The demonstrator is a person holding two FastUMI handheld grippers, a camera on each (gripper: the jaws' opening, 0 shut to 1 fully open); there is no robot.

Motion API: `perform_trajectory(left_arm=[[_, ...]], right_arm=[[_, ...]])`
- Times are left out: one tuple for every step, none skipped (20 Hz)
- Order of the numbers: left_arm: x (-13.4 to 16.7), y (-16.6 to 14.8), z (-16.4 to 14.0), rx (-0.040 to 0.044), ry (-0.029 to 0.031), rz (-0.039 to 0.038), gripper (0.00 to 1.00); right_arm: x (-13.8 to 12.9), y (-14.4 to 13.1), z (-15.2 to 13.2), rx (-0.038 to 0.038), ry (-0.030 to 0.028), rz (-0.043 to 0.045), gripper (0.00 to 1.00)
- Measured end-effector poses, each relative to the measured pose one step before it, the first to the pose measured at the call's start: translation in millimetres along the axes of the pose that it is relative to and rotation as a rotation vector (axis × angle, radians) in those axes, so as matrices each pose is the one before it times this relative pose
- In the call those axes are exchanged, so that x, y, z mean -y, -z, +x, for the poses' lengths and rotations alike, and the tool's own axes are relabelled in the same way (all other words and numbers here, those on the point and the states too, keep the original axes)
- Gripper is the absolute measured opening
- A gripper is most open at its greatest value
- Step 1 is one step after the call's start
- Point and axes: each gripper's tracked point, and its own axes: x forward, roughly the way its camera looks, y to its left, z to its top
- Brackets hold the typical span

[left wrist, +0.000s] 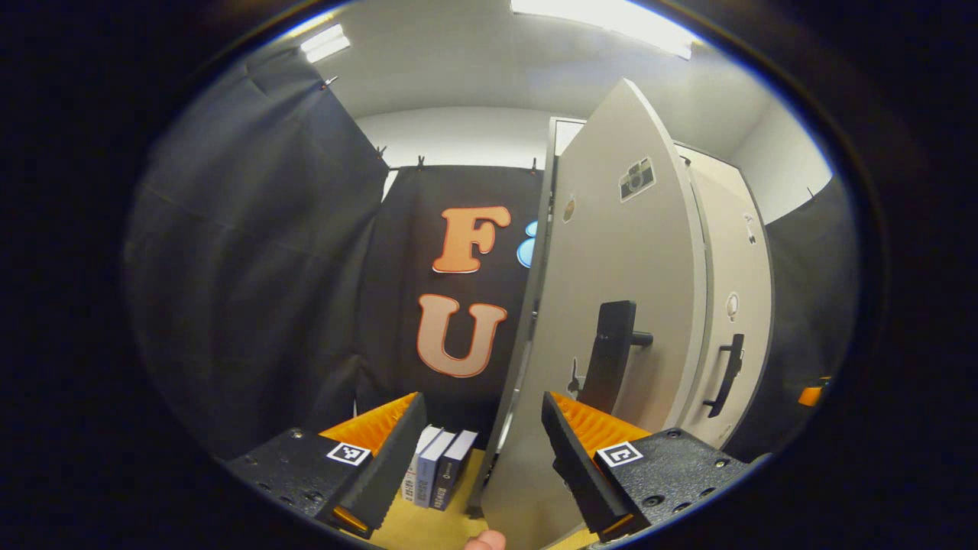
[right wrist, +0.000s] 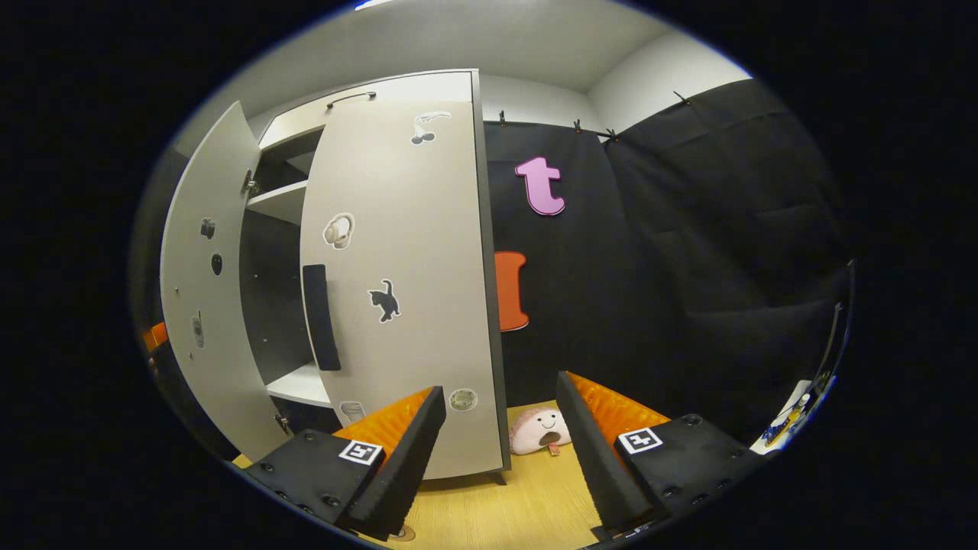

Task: Grasp the bottle in the cabinet with the left hand and place it on the coaster, then close the right door with the right hand and the left door with the left hand.

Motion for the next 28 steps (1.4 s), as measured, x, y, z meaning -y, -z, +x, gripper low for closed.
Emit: perform_trajectory(left_arm=[[10.22,3.22,2.10,-0.00795,0.02770,-0.01055,0.93],[8.93,2.97,3.37,-0.00732,0.02703,-0.00991,0.93],[8.43,1.85,3.25,-0.00333,0.02545,-0.00594,0.88],[5.78,1.25,3.16,-0.00074,0.02204,0.00147,0.93],[5.89,1.22,4.65,-0.00125,0.02150,0.00657,0.93],[2.95,1.29,7.84,-0.00777,0.02395,0.01527,0.89],[0.88,0.38,3.61,-0.00089,0.00332,0.01582,0.94],[-1.16,-1.76,1.84,0.00828,-0.00525,0.01013,0.95],[0.99,-0.99,2.05,0.00315,0.00350,0.00446,0.95],[5.41,2.27,-2.12,0.00257,0.00791,-0.00197,0.95],[6.01,1.10,-2.78,0.00335,0.01004,-0.00482,0.95],[5.35,-0.67,-1.46,0.00284,0.01177,-0.00276,0.95],[6.00,-0.51,1.63,-0.00085,0.01512,-0.00143,0.95],[4.96,0.43,3.63,-0.00453,0.01755,-0.00314,0.95],[7.97,1.31,3.13,-0.00379,0.02081,-0.00710,0.92],[7.21,2.17,3.42,-0.00423,0.01955,-0.00999,0.92],[7.29,2.46,4.08,-0.00811,0.01790,-0.01016,0.94],[6.71,3.48,3.61,-0.00885,0.01667,-0.00940,0.95],[6.93,2.45,3.86,-0.00567,0.01790,-0.00936,0.95],[5.79,2.40,4.35,-0.00399,0.01858,-0.00849,0.94],[4.69,2.80,4.79,-0.00515,0.01252,-0.00539,0.94],[3.42,2.78,4.63,-0.00441,0.00798,-0.00089,0.95],[1.17,3.24,5.77,-0.00375,0.00162,0.00174,0.95],[0.50,2.80,6.21,-0.00510,-0.00350,0.00249,0.95],[-0.21,5.17,2.87,-0.01267,0.00033,0.00109,0.95],[0.31,-2.66,3.18,0.00895,0.00005,-0.00275,0.95],[0.52,2.85,2.26,-0.00411,0.00331,0.00620,0.92],[1.37,-0.16,4.86,0.00301,0.00418,0.00096,0.92]], right_arm=[[1.60,1.00,-2.70,-0.00405,0.00463,-0.00336,0.97],[3.42,-0.12,-3.45,-0.00109,0.00795,-0.00629,0.97],[4.20,-0.29,-3.53,0.00158,0.01223,-0.00810,0.97],[5.33,-0.19,-3.86,-0.00073,0.01273,-0.00697,0.97],[4.28,-0.07,-2.96,-0.00111,0.01159,-0.00300,0.97],[3.49,-0.62,-2.87,0.00053,0.01017,0.00126,0.97],[3.18,-0.82,-2.23,0.00228,0.00917,0.00198,0.96],[3.67,-0.67,-2.21,0.00258,0.00933,0.00230,0.96],[2.38,-0.71,-1.33,0.00179,0.00643,0.00136,0.96],[1.46,-0.26,-1.17,0.00021,0.00268,0.00135,0.96],[0.84,-0.19,-0.84,0.00053,0.00301,0.00012,0.96],[0.86,-0.43,-0.60,0.00028,0.00129,-0.00028,0.96],[-0.40,-0.18,-0.11,0.00049,-0.00109,-0.00017,0.97],[-0.14,0.17,-1.06,-0.00049,-0.00250,0.00099,0.96],[-1.06,0.26,-0.43,-0.00071,-0.00402,0.00013,0.96],[0.19,0.08,-0.98,-0.00130,-0.00242,-0.00134,0.96],[1.12,0.34,-0.89,-0.00310,-0.00015,-0.00263,0.96],[2.43,0.06,-1.40,-0.00148,0.00294,-0.00267,0.96],[2.11,-0.68,-1.28,0.00046,0.00463,-0.00120,0.97],[3.11,-0.79,-1.64,0.00146,0.00630,0.00063,0.97],[3.47,-0.62,-1.64,0.00092,0.00708,0.00077,0.97],[3.77,-0.88,-2.25,0.00169,0.00688,0.00018,0.97],[3.29,-0.44,-1.73,0.00111,0.00646,-0.00161,0.97],[3.70,-0.51,-2.63,0.00055,0.00758,-0.00261,0.97],[3.41,-0.42,-1.65,0.00105,0.00806,-0.00139,0.97],[3.45,-0.43,-1.71,0.00064,0.00841,-0.00016,0.97],[3.32,0.13,-1.28,-0.00054,0.00709,0.00095,0.97],[3.36,0.79,-2.08,-0.00226,0.00645,0.00249,0.97]])
